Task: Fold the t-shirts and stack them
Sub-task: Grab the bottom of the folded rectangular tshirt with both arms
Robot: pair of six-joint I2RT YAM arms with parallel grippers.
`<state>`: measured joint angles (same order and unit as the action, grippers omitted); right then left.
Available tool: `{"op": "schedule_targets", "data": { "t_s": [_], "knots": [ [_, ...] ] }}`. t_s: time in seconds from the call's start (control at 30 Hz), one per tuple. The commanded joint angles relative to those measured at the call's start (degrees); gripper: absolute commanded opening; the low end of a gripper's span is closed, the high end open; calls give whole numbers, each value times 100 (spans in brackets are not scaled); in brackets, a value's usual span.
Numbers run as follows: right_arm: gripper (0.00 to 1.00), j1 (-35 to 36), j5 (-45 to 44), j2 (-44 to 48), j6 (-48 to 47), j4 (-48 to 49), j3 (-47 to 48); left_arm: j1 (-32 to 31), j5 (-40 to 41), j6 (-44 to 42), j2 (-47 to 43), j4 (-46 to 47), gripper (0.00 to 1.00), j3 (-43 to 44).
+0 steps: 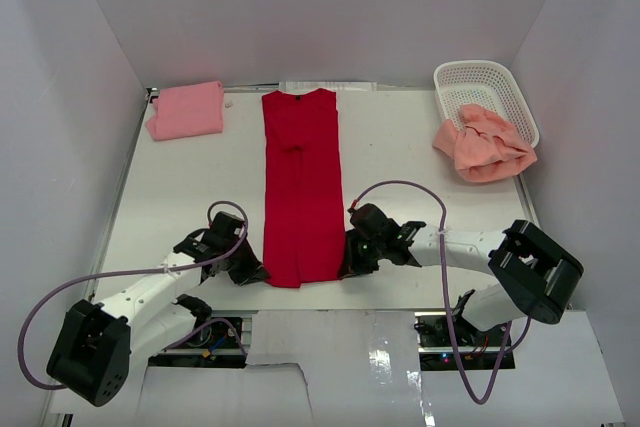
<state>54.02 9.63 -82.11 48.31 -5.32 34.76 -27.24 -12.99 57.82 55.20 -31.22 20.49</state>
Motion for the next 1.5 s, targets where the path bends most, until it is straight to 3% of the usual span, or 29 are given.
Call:
{"op": "schedule_targets", "data": {
  "t_s": [0.0,0.83,1.13,1.47],
  "knots": [
    [8,-23,83,63,-191,-127,127,-27,-45,-139,61,29,0,192],
    [8,-111,-268,239,-911,-1515,1375,-27,34,-403,615,-323,0,1633],
    [8,-611,-295,186,-1526,-1814,1954,96,332,-561,1115,-446,0,2432],
    [8,-1025,-233,-499,-2115,-1911,2780,615,464,-922,1827,-235,0,3074]
  ]
}}
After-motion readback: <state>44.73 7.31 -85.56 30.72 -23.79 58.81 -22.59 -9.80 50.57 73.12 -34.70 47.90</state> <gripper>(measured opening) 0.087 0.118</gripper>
